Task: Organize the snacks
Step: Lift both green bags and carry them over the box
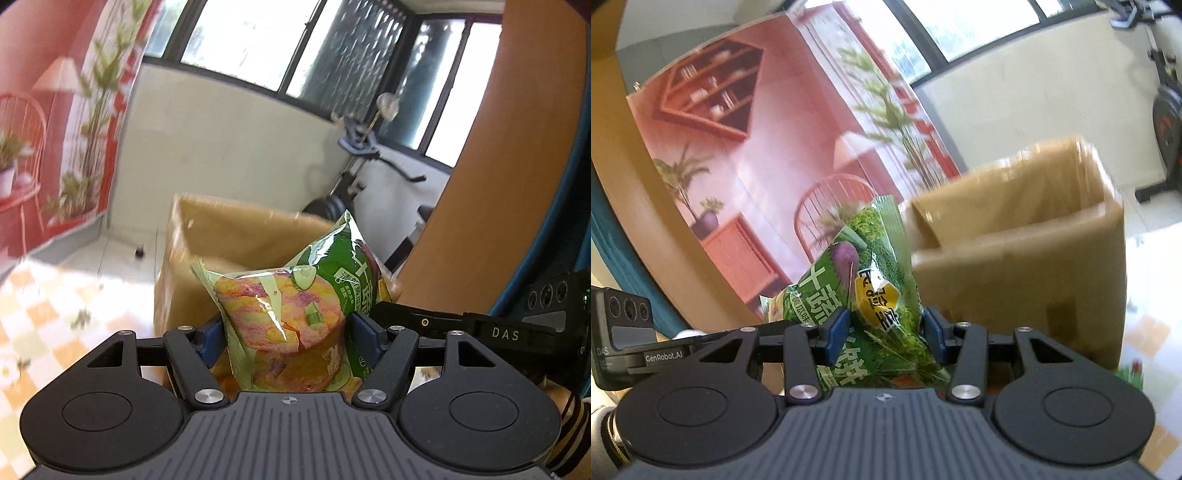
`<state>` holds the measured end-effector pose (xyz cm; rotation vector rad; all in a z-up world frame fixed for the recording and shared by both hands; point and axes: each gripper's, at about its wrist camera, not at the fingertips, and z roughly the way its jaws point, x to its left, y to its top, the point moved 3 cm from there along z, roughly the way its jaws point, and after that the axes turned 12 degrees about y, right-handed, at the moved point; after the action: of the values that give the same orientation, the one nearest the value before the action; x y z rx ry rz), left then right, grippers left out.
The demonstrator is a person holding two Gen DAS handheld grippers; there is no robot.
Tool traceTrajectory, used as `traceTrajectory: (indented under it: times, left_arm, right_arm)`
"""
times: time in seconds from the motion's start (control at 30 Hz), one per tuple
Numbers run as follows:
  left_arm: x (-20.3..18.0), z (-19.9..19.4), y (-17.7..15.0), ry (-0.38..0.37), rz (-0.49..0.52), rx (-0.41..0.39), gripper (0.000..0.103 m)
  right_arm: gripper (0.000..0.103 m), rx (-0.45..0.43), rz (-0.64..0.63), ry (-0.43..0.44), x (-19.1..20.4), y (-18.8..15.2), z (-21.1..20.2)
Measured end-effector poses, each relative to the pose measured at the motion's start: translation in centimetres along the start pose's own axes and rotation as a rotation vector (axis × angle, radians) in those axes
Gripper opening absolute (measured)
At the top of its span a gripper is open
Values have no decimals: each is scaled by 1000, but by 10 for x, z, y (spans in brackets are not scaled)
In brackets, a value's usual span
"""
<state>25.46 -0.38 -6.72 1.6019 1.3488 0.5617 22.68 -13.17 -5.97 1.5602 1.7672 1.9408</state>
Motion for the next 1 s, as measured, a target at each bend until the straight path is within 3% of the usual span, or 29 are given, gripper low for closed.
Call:
traceTrajectory:
  times: [0.33, 0.6, 0.77, 1.0]
  left_arm:
    - [-20, 37, 56, -28, 44, -69, 73]
    - [-36, 76, 92, -11, 119, -94, 73]
    - [-38, 109, 94, -3, 138, -45, 73]
    - [-27, 147, 75, 18, 143, 78, 74]
  right_arm:
    - [47, -126, -136, -18, 10, 56, 1]
    - [47, -191, -133, -45, -23, 91, 26]
    - [47, -207, -118, -88, -48, 100, 38]
    - [47, -133, -50, -185, -84, 83, 57]
